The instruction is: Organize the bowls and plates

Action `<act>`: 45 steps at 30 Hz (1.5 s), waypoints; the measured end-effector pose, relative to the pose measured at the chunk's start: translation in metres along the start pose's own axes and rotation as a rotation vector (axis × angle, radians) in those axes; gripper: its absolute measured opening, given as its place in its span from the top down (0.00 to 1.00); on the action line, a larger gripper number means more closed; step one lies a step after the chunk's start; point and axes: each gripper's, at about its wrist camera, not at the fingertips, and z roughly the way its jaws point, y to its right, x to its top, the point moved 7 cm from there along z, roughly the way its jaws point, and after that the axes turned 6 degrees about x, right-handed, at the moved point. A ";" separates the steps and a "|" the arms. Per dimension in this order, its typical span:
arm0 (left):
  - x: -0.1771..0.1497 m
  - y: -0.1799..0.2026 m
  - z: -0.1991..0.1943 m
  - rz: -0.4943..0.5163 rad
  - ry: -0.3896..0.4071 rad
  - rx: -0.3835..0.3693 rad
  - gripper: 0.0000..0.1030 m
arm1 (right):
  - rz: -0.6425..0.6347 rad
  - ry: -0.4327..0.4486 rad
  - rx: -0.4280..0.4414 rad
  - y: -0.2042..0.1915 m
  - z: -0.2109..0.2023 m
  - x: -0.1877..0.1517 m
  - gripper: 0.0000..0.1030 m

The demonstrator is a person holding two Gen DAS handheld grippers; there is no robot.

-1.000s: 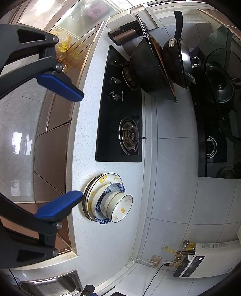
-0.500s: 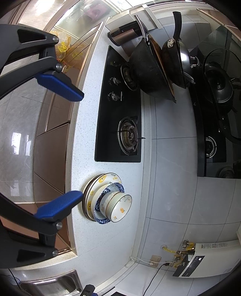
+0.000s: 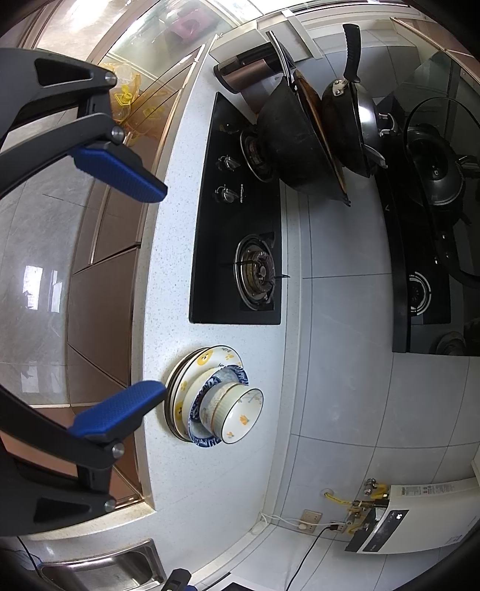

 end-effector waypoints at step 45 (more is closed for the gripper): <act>-0.005 -0.007 -0.010 0.004 0.005 0.014 0.05 | -0.007 0.006 0.004 -0.005 -0.007 -0.001 0.01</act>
